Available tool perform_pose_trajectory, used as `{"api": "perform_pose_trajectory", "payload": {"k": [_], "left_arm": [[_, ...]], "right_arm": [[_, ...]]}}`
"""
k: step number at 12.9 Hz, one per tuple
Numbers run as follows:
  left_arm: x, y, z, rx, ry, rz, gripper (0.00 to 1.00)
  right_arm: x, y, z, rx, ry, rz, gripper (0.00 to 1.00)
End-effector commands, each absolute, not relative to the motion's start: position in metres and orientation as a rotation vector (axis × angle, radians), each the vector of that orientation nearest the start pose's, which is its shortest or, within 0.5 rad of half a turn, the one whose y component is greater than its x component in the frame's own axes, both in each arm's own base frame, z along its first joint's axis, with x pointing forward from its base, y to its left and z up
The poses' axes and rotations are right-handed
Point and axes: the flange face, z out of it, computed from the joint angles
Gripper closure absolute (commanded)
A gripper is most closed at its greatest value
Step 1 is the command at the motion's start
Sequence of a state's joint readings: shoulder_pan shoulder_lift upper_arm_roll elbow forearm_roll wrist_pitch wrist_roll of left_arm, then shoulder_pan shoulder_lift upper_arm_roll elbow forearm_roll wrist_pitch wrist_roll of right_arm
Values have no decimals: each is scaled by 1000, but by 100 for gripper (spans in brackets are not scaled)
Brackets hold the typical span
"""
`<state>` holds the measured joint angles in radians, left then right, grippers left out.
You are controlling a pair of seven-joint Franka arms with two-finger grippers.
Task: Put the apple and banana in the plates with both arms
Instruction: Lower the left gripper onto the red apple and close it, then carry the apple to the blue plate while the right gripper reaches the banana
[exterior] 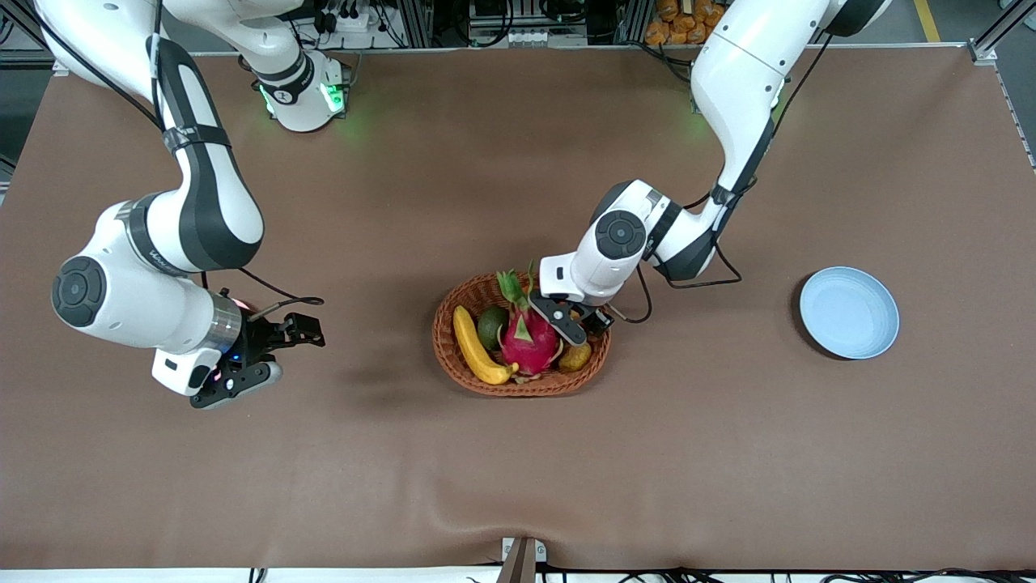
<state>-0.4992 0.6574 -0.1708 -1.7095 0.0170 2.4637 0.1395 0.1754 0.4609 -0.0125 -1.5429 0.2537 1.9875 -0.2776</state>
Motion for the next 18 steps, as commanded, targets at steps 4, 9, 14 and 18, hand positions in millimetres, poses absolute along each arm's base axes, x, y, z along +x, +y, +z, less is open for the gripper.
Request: {"api": "perform_pose_trajectory", "payload": {"k": [4,9,14,18], "left_arm": [[545,-401,306,-2994,1168,-99,70],[548,-332,393,-3029,864,77,75],[555,-213,420,-3070,583,152,73],[522,-137,418,-3069,464,164,73]], "right_arm": [[678,132,385,-2863,-482,-15,0],[684,187,380,-2856,-542,-202,0],[679,268,336,-2863,-355,-284,0],[668,360,323,-2823,-395,-353,0]]}}
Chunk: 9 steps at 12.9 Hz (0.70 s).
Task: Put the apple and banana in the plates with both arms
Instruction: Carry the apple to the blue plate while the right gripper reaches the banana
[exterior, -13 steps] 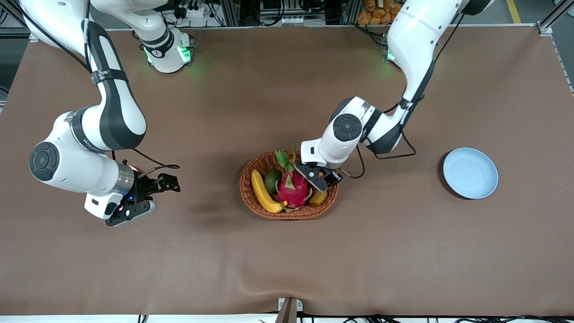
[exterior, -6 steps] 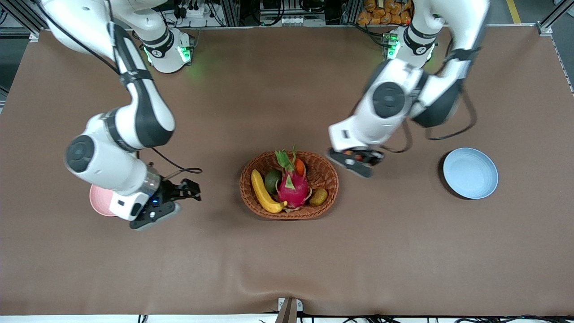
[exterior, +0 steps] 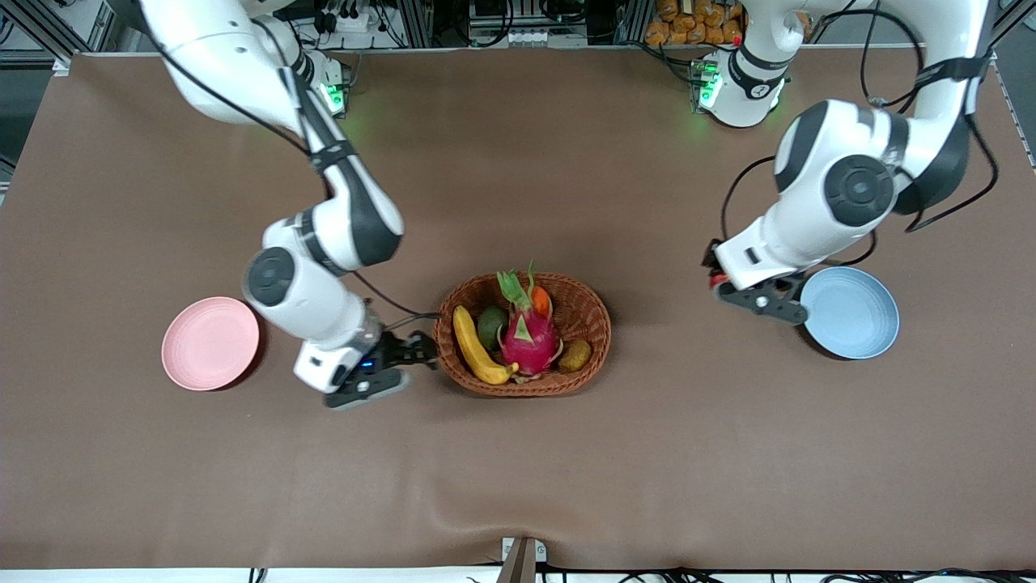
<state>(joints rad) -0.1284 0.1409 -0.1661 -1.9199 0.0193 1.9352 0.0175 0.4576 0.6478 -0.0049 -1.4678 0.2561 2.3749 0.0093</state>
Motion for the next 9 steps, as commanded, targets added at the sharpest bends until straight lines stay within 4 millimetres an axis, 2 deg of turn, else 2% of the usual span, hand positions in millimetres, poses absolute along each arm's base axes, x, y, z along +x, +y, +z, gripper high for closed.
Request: {"api": "perform_pose_trajectory", "payload": {"k": [1,4,6,7,9], "left_arm": [[514,-113,411,-3068,431,193,72],[516,-34,388,-3085,455,228,72],[513,15,366,-3100,486,250,72],[509,34,355,-3091,565,218,73],[507,88,333,-3091,670,175,72]], "right_arm": [[666,371,314,-2813,-405,-397,0],[653,403,284,-2788,-446,-465,0],[649,413,271,-2783,-462,-481,0],[645,420,267,-2777,-474,-490,0],[639,432,258,-2770,-473,-501,0]]}}
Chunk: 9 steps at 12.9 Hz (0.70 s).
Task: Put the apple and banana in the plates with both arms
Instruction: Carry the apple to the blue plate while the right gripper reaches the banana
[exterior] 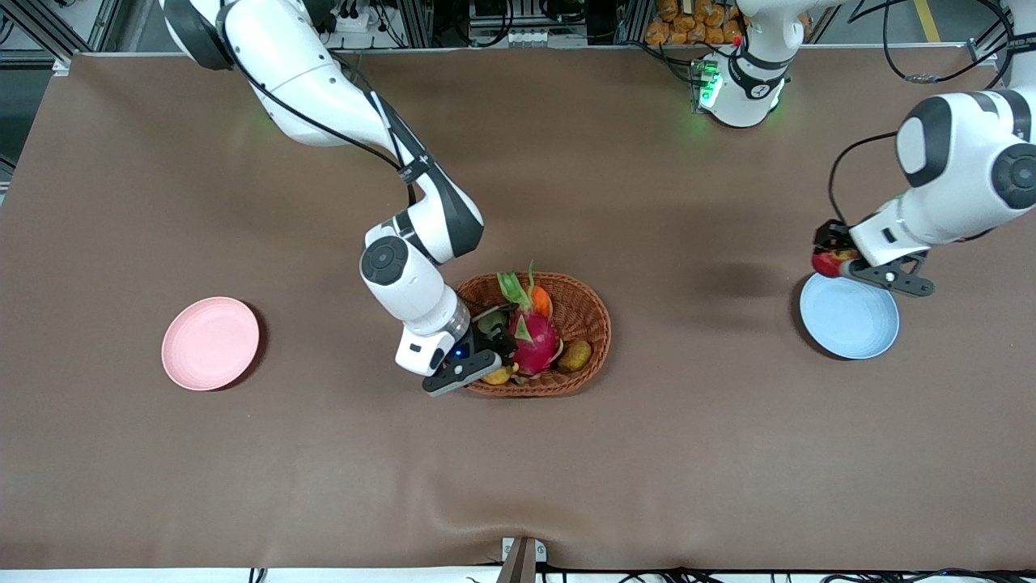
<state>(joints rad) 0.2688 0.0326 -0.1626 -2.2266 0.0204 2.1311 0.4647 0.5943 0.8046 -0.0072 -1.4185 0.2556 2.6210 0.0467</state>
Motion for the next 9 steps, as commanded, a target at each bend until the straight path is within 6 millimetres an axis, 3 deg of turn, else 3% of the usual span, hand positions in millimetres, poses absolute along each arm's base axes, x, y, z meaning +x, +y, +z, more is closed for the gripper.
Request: {"api": "perform_pose_trajectory", "payload": {"k": [1,3,5,9], "left_arm": [[506,102,326,-3097,667,170,72],[508,112,312,-3106,658,160,73],[513,135,280,-3113,663,114,73],[528,141,269,-3106,688,86,73]], "right_arm": [[637,435,254,-2768,-462,-507,0],[637,435,253,-2768,-459,-509,0],[636,435,250,-2774,-467,-507,0],[635,437,244,-2780,-520,-553,0]]}}
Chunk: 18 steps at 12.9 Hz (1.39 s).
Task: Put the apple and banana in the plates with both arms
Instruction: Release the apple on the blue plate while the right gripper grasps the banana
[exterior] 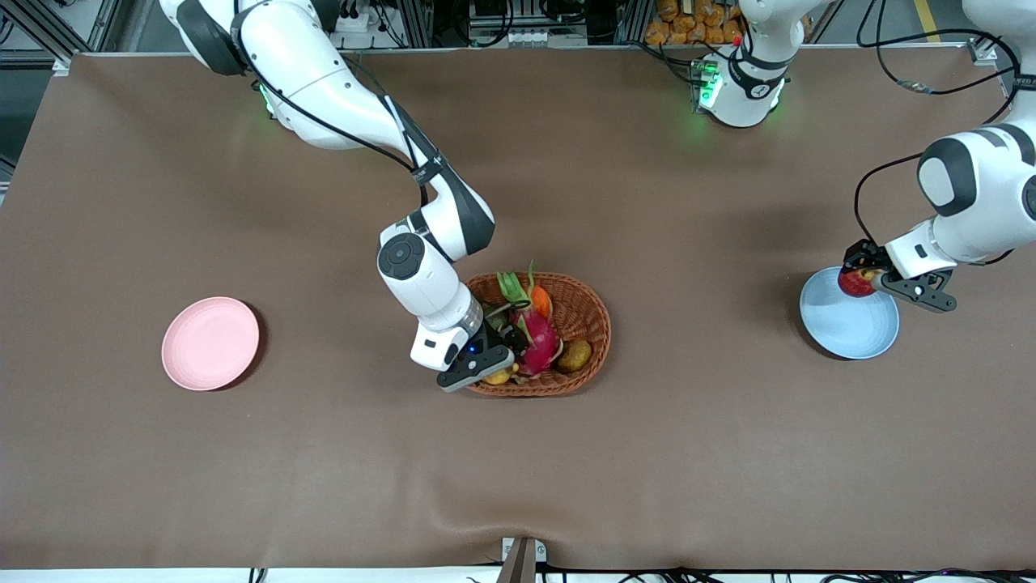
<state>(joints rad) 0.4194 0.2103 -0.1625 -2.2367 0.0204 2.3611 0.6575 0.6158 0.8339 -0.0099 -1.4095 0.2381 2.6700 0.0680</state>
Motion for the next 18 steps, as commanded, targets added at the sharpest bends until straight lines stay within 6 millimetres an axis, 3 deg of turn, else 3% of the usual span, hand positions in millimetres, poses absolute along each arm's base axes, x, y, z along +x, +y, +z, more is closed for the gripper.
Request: {"api": "perform_pose_trajectory", "payload": {"k": [1,5,8,10,12,13,14,15,17,18], "left_arm": [[529,144,265,-3091,706,93,73],[539,145,257,-3057,741,62,72],[541,144,246,-3041,766,49,70],[543,144,240,-3033,778,41,55],[542,145,237,-3036,776,42,47],[543,144,237,-3035,779,41,31],[543,142,237,-3038,770,43,20],[544,139,238,-3037,774,46,5],[544,139,240,-3037,771,49,0],[544,140,242,-3035,771,46,0]], "right_arm": [[639,433,244,-2788,-530,-562,0],[649,419,246,-2823,-582,-601,0],[643,426,244,-2830,-646,-612,0],[640,428,241,-2840,-676,-614,3],[639,429,240,-2843,-684,-612,13],[638,430,240,-2843,-686,-609,22],[635,433,239,-2842,-692,-607,40],[635,433,239,-2843,-692,-605,51],[635,433,239,-2844,-693,-603,56],[635,432,238,-2845,-693,-601,67]]}}
